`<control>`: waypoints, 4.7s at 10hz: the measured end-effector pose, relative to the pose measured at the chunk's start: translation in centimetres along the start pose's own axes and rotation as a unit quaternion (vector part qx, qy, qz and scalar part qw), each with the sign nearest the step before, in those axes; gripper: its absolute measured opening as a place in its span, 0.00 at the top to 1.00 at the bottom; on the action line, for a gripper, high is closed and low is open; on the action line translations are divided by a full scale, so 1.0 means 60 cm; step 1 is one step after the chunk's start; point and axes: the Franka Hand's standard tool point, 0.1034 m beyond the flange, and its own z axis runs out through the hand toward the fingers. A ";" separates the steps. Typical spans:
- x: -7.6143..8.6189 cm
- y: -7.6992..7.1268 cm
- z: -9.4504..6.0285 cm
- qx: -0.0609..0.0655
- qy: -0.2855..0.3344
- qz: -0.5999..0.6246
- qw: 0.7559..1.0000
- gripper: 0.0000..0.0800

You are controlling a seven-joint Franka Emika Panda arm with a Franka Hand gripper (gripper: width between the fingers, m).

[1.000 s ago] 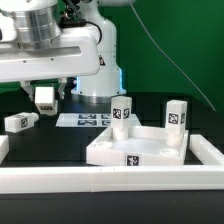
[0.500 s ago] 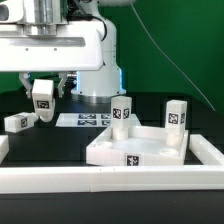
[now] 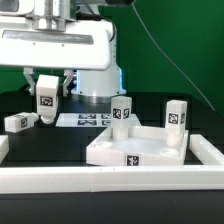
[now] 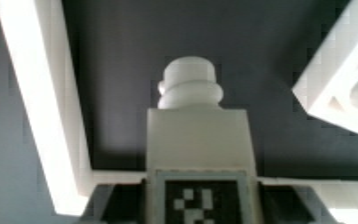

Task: Assemble square table

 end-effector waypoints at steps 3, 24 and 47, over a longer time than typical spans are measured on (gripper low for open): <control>0.000 -0.005 0.003 0.001 -0.002 0.006 1.000 0.64; 0.103 -0.265 -0.003 0.040 0.027 0.109 0.993 0.64; 0.066 -0.334 0.057 0.004 0.178 0.057 0.982 0.64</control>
Offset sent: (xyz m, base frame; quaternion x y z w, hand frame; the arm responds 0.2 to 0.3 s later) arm 0.0227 0.0340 0.0091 -0.0150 0.0206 -0.0149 0.9996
